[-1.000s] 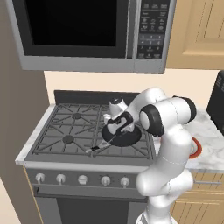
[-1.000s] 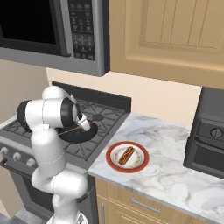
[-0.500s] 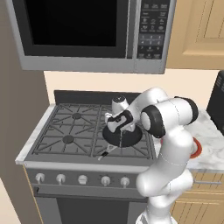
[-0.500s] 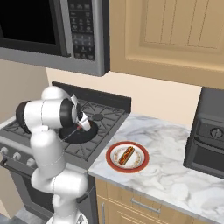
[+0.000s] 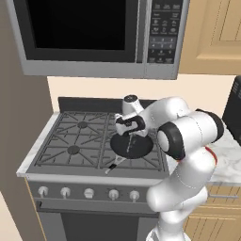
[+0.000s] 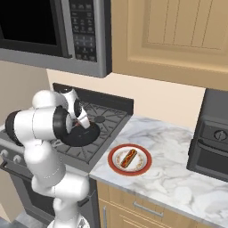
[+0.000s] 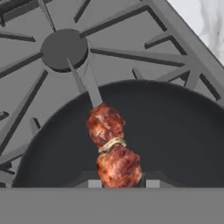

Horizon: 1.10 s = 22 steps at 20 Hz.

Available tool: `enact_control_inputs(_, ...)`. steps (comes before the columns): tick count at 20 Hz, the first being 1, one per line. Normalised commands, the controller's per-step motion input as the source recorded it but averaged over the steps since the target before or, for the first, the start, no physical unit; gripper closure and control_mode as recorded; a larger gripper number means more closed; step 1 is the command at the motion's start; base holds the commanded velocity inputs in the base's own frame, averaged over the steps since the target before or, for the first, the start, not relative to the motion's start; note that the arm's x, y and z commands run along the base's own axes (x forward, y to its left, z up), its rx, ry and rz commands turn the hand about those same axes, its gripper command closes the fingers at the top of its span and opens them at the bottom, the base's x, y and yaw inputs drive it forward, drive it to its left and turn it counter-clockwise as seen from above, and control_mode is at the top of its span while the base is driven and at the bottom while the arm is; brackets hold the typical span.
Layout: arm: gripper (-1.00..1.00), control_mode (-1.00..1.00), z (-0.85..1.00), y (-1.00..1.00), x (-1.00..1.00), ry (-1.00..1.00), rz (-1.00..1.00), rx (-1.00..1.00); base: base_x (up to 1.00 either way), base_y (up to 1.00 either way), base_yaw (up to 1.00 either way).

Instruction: Place the cold items (broccoli and cucumber) from the fridge in one tupperware on the dining counter. Place the warm items (kebab skewer and hot dog) in the stove area in another tupperware.

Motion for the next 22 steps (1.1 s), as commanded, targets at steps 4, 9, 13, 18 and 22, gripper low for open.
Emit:
enact_control_inputs(4, 1.00, -1.00, 0.55, -0.74, -0.63, 0.00, -0.34, 0.19, 0.00, 0.00, 0.00)
enact_control_inputs(9, 1.00, -1.00, 0.24, -0.70, -0.93, 0.00, -0.41, 0.23, 0.00, 0.00, 0.00)
enact_control_inputs(13, 1.00, -1.00, 0.10, -0.42, -1.00, -0.05, -0.39, 0.20, 0.00, 0.00, 0.00)
enact_control_inputs(18, 1.00, -1.00, 0.29, -0.29, -1.00, -0.15, -0.18, 0.14, 0.00, 0.00, 0.00)
enact_control_inputs(22, 1.00, -1.00, 0.28, -0.18, -1.00, -0.09, -0.05, 0.02, 0.00, 0.00, 0.00)
